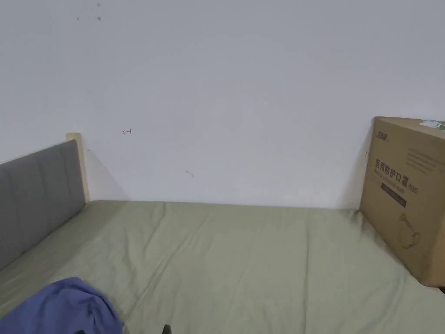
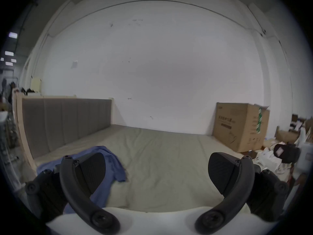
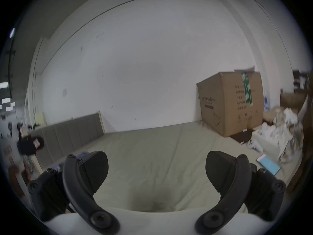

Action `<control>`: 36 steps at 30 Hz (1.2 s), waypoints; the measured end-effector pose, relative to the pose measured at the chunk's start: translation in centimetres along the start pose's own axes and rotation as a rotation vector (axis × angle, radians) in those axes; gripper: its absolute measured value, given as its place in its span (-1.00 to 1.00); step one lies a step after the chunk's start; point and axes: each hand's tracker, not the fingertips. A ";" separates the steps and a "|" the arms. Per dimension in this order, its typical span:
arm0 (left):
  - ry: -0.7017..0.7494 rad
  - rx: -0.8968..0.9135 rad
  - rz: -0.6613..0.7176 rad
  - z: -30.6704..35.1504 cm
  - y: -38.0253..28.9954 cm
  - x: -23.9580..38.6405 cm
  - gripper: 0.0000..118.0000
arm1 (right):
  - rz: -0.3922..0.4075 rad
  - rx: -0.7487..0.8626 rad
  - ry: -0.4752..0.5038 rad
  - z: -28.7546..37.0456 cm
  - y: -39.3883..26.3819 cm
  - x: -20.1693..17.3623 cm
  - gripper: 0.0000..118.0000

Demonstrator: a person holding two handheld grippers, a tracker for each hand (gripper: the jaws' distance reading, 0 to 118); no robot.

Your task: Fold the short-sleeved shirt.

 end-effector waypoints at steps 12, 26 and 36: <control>-0.009 0.004 0.034 -1.2 0.9 -0.8 1.00 | 0.030 0.023 0.020 -0.1 1.8 -0.9 0.95; -0.012 0.024 0.020 -1.0 1.8 -0.9 1.00 | 0.046 0.033 0.017 0.0 2.6 -1.2 0.95; -0.006 0.024 0.035 -0.7 2.0 -0.9 1.00 | 0.039 0.043 0.024 0.4 3.3 -1.6 0.95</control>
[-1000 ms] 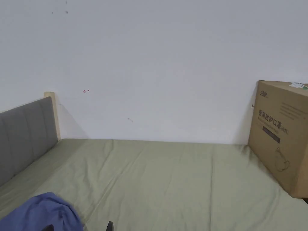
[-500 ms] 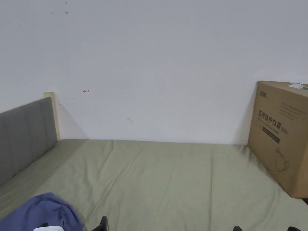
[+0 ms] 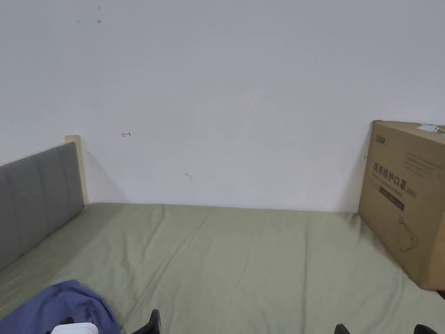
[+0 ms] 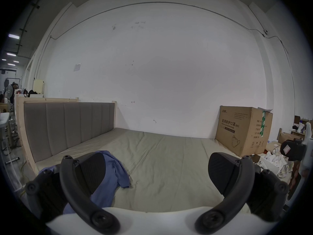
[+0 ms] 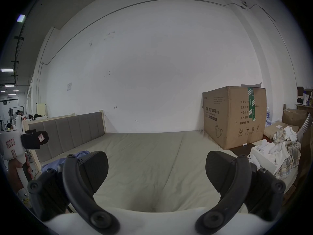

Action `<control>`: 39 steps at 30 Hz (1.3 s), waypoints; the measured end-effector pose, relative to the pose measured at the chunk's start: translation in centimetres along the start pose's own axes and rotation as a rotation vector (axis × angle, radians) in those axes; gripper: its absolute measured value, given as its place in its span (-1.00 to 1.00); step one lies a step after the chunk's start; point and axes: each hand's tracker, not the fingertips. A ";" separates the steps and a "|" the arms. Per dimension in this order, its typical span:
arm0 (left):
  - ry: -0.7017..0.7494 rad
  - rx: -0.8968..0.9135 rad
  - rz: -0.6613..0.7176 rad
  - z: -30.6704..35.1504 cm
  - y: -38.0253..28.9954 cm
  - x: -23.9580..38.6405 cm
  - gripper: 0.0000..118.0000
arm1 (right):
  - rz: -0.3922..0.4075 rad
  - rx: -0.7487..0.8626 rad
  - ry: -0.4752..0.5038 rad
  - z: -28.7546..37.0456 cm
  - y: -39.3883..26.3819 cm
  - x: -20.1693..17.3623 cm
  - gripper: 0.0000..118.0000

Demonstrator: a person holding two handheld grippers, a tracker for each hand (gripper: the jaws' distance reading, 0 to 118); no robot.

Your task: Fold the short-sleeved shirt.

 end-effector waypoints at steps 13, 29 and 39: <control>-0.017 0.040 -0.048 1.0 0.8 0.6 0.34 | 0.042 0.021 -0.010 0.5 0.6 -0.4 0.94; -0.060 0.059 -0.110 1.1 0.5 2.0 -1.00 | 0.100 0.077 0.027 2.1 1.6 -1.5 -1.00; -0.063 0.081 -0.113 1.8 1.4 1.0 -1.00 | 0.162 0.048 0.061 1.6 1.7 -2.9 -1.00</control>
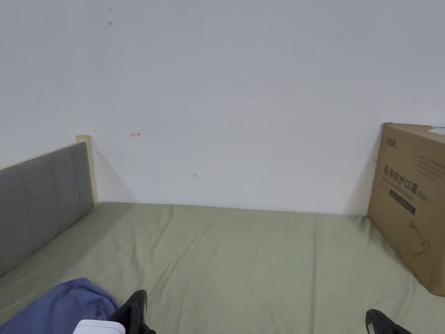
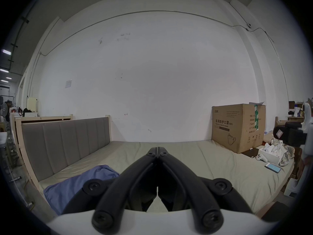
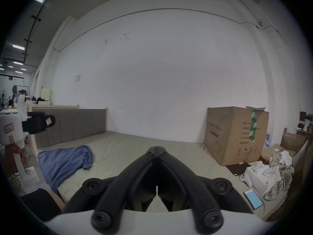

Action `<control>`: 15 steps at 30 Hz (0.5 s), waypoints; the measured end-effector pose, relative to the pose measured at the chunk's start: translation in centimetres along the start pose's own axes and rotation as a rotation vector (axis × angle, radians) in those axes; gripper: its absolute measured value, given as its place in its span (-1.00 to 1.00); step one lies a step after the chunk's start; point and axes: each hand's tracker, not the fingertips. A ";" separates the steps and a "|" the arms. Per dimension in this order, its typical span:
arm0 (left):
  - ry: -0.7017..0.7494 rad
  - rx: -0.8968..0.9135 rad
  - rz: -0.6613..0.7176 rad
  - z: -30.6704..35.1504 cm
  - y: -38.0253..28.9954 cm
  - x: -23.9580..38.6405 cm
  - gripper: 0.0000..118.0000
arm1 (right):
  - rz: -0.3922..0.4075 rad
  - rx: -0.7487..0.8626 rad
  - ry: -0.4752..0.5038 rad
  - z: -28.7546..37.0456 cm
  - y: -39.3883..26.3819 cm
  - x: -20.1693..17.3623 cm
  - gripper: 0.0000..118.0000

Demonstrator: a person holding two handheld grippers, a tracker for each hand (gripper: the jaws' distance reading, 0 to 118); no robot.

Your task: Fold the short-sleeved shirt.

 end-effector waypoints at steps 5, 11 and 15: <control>0.138 -0.023 -0.014 3.2 -0.1 -4.5 -1.00 | 0.030 -0.028 0.154 -2.8 0.1 -4.9 -1.00; 0.429 -0.065 -0.046 10.0 -1.0 -12.4 -1.00 | 0.011 -0.015 0.418 -5.8 0.2 -14.6 -1.00; 0.551 -0.104 0.008 13.3 -1.9 -16.1 -1.00 | -0.005 -0.033 0.558 -6.8 0.3 -19.3 -1.00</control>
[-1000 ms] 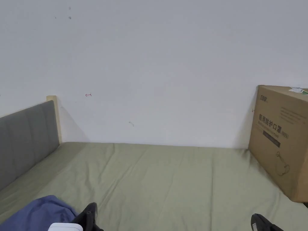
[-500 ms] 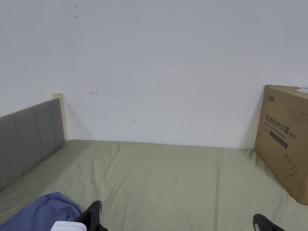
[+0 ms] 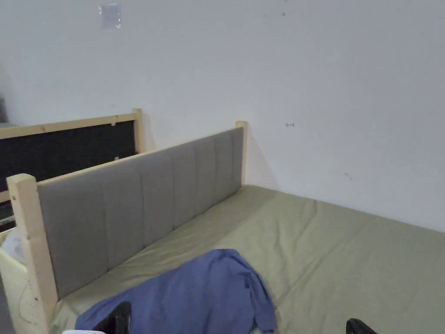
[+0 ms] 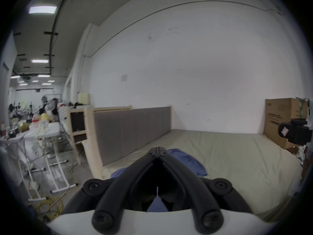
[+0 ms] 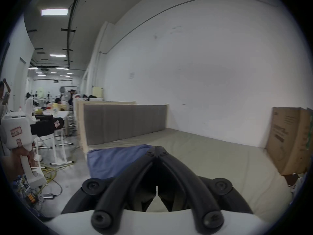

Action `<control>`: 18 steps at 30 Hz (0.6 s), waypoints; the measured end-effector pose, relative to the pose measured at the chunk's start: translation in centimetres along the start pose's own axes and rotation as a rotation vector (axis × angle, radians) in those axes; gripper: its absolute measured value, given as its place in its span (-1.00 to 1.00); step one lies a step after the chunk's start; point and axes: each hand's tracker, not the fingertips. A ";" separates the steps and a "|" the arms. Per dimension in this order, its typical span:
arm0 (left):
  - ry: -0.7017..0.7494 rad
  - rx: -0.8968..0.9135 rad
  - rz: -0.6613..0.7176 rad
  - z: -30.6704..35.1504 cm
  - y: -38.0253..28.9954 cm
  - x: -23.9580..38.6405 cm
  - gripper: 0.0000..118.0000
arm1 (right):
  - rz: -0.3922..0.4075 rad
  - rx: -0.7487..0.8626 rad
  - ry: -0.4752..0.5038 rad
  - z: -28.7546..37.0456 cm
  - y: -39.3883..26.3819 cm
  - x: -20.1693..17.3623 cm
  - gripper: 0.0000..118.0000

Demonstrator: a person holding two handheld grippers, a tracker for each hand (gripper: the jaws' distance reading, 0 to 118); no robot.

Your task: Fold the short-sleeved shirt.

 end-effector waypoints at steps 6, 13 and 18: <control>-0.065 -0.179 -0.019 -5.5 -3.1 -0.2 -1.00 | -0.024 -0.042 0.008 -3.1 -1.3 0.5 -1.00; -0.291 -0.523 -0.078 -25.5 -9.0 6.0 -1.00 | -0.014 -0.129 -0.068 -6.5 -4.7 4.9 -1.00; -0.361 -0.701 -0.204 -35.0 -13.3 10.0 -1.00 | -0.036 -0.176 -0.114 -8.1 -7.5 8.3 -1.00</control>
